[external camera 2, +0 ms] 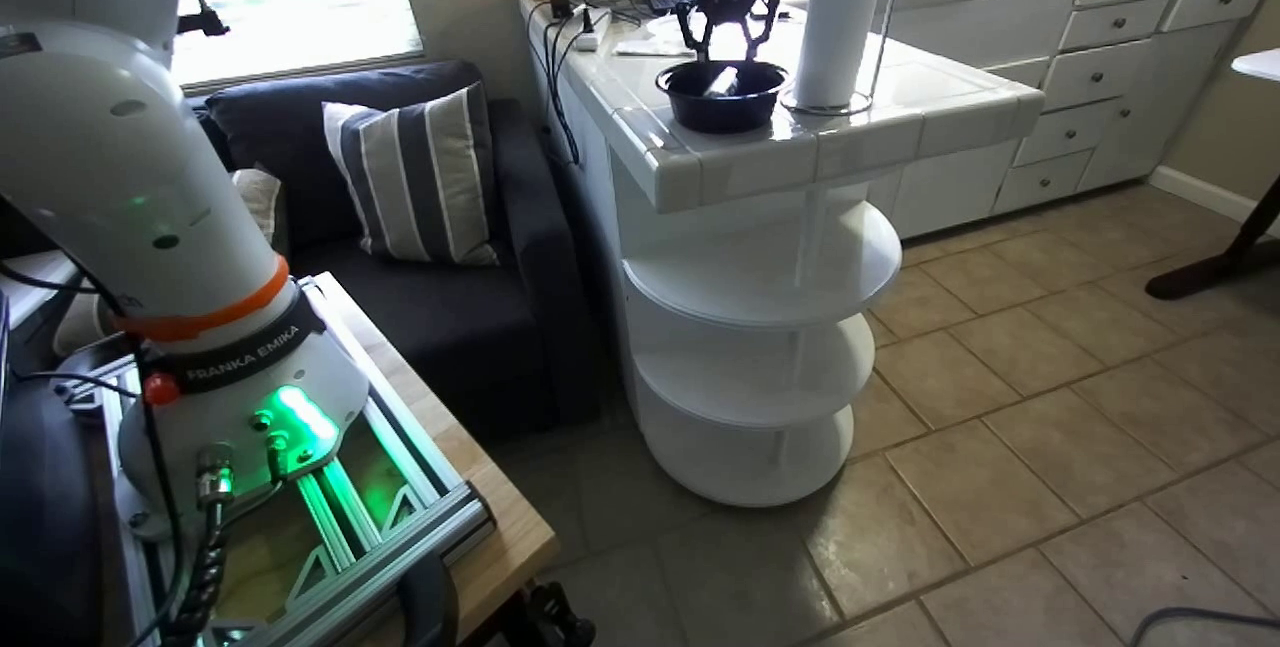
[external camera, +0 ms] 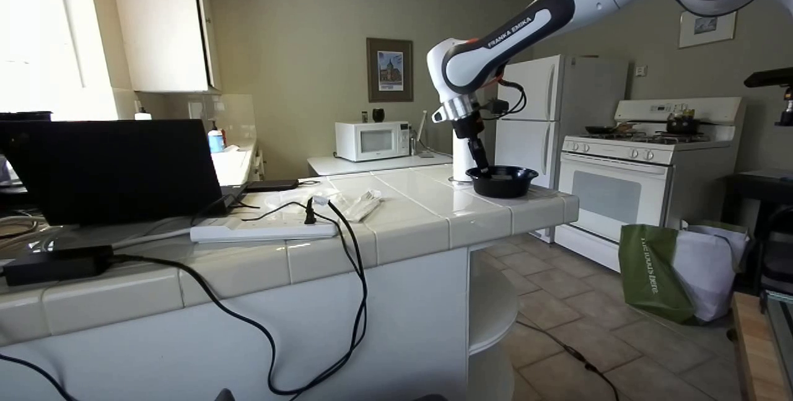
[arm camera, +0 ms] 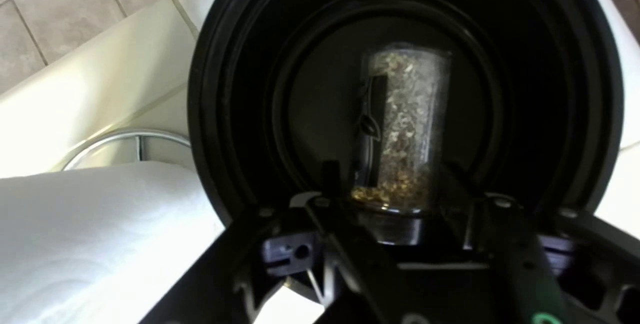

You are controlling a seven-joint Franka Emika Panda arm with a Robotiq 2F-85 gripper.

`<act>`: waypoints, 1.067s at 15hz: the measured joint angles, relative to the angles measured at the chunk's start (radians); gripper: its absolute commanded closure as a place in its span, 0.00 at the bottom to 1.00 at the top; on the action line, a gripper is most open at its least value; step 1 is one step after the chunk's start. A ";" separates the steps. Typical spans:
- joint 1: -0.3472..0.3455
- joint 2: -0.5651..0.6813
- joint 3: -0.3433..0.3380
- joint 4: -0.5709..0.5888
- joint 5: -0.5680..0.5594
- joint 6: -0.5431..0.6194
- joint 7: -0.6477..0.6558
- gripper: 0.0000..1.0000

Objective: Remove the spice bottle out of the bowl

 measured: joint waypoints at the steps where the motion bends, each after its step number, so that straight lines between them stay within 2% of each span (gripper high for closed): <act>1: -0.001 0.000 0.000 -0.003 0.000 0.006 0.000 0.47; 3: -0.002 0.000 0.002 -0.007 0.000 0.009 -0.001 0.40; 7: -0.002 0.002 0.011 -0.023 0.000 0.009 -0.001 0.47; 8: -0.002 0.003 0.011 -0.026 0.000 0.009 -0.001 0.46; 9: -0.002 0.004 0.011 -0.028 0.000 0.009 -0.001 0.71; 12: -0.004 0.009 0.011 -0.029 0.001 0.010 -0.001 0.77; 16: -0.005 -0.015 0.015 -0.032 0.005 0.010 -0.001 0.77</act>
